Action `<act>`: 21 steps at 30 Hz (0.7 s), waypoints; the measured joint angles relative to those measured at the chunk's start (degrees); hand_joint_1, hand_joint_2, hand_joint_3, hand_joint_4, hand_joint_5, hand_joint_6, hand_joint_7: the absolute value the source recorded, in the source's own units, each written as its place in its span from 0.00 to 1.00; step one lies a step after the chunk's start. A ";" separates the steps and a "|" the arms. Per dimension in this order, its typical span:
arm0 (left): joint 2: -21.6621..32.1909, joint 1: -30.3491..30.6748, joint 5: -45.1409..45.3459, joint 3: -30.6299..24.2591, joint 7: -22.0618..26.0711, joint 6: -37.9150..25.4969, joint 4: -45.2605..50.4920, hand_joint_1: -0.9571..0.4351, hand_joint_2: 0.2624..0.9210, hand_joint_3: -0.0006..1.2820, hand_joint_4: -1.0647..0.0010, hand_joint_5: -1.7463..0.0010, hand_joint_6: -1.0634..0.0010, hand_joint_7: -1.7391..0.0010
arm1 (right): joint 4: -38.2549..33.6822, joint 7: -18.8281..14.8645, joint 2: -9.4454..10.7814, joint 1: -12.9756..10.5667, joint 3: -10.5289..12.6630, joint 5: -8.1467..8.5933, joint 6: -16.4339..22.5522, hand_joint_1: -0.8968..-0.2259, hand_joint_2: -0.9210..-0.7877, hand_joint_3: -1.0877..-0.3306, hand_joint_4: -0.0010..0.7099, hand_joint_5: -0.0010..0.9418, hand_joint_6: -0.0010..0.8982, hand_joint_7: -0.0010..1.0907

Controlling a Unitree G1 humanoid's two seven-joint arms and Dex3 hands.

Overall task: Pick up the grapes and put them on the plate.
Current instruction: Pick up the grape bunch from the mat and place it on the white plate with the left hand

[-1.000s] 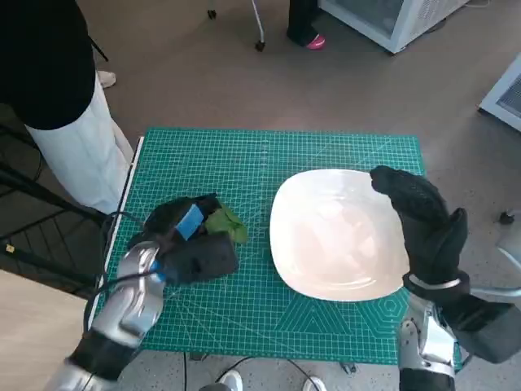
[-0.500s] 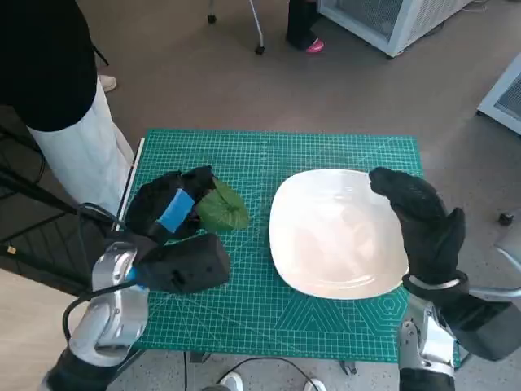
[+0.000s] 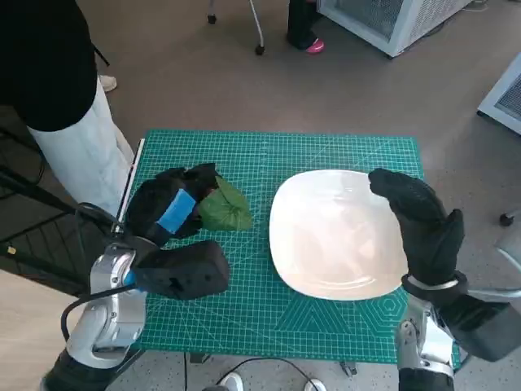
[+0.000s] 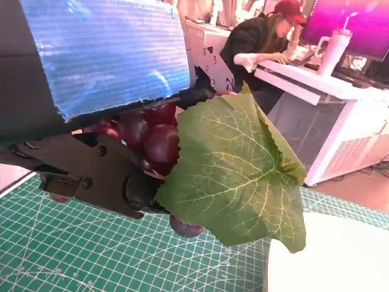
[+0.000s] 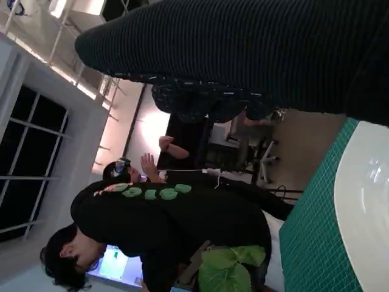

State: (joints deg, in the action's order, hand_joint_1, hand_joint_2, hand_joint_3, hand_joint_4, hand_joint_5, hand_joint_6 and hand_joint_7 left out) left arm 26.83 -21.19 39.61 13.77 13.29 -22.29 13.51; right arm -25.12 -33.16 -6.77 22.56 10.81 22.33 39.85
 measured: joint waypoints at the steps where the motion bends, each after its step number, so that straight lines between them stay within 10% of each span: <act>1: -0.10 -0.11 0.09 0.01 0.23 -0.04 0.00 0.69 1.00 0.05 0.32 0.32 0.43 0.36 | -0.01 -0.01 0.00 0.03 0.01 0.01 0.03 0.69 0.00 0.70 0.88 0.00 0.63 0.00; 21: -7.70 -12.24 2.50 7.75 4.36 -0.06 -6.81 0.69 1.00 0.05 0.33 0.28 0.41 0.40 | -0.18 -0.54 -0.04 0.74 0.58 0.52 0.20 0.69 0.00 0.70 0.87 0.00 0.62 0.00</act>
State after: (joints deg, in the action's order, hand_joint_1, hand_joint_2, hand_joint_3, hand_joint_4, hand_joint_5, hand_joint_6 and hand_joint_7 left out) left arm 19.13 -33.43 42.11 21.52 17.65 -22.35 6.70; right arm -25.30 -33.70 -6.81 23.30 11.40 22.86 40.04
